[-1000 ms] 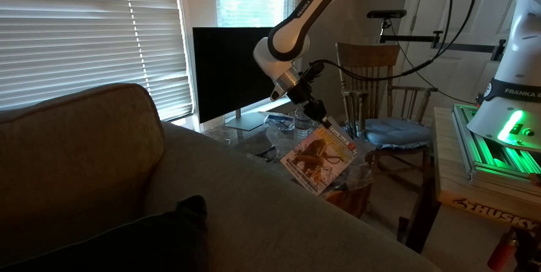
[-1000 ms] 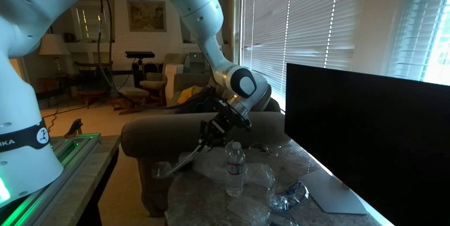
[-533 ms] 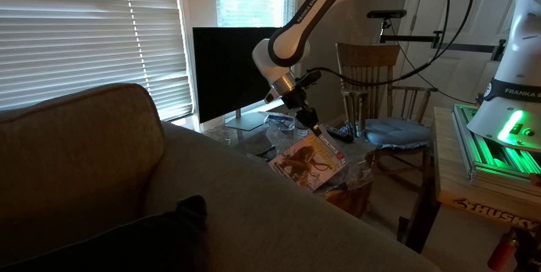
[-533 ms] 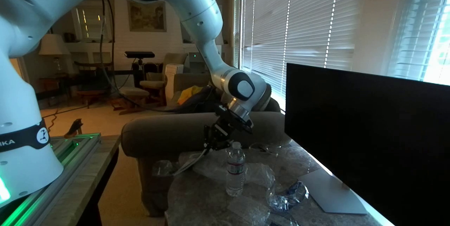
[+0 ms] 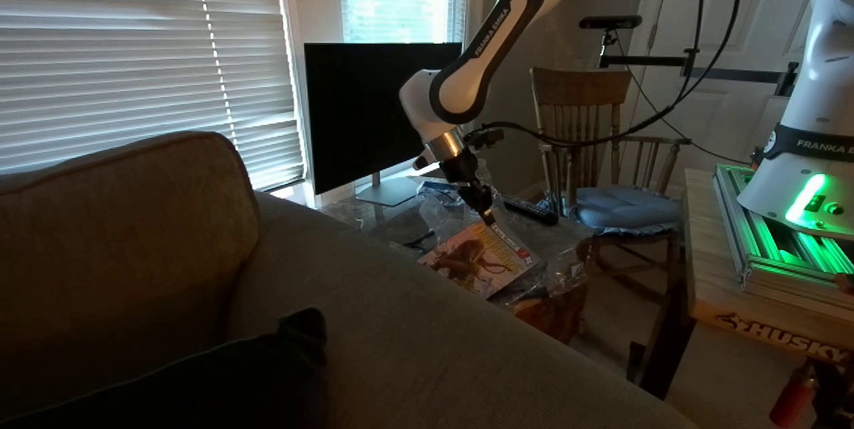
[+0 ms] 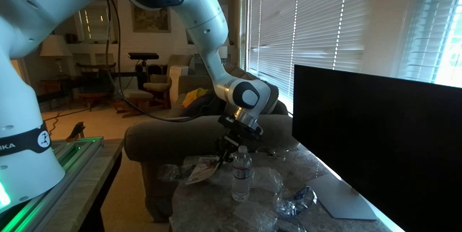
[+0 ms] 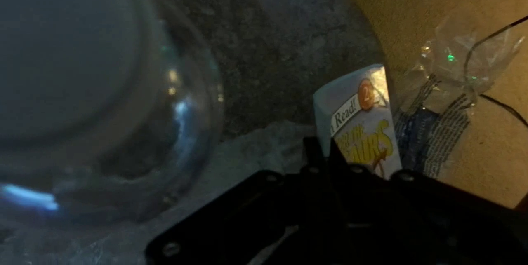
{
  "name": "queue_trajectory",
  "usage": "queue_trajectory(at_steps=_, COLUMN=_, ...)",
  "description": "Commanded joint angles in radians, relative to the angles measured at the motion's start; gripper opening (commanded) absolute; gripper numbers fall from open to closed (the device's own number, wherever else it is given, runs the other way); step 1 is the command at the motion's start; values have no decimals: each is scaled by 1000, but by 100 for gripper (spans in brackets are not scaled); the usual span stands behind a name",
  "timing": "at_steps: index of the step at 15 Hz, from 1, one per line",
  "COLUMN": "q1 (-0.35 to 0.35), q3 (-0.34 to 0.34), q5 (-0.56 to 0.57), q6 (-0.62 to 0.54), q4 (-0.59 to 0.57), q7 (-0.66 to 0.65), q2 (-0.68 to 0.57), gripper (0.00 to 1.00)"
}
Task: Move the magazine to the table
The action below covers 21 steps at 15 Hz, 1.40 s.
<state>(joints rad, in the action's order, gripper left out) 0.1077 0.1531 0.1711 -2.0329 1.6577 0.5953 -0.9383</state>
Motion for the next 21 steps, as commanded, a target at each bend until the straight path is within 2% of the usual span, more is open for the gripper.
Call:
queue_trajectory(at_steps=1, q1=24, q3=-16, q5=68, q6=-55, q4=7, q7=-38, q2=-14, gripper=1)
queue_trajectory(at_steps=2, q1=27, q3=-17, q5=76, q6=-63, q4=9, q7=-40, q2=-15, gripper=1)
queue_trajectory(at_steps=3, q1=28, q3=-19, q5=83, q6=-80, q4=13, q7=-44, q2=-15, gripper=29)
queue_trajectory(at_steps=4, q1=29, q3=-20, q5=89, q6=-99, q4=16, q7=-48, q2=-17, gripper=30)
queue_trajectory(at_steps=14, q1=16, q3=-3, q5=102, q6=-248, q4=105, q7=-39, q2=54, gripper=100)
queue_trajectory(at_steps=21, q1=-12, q3=35, q5=55, q6=-220, q4=264, q7=-47, q2=240, gripper=100)
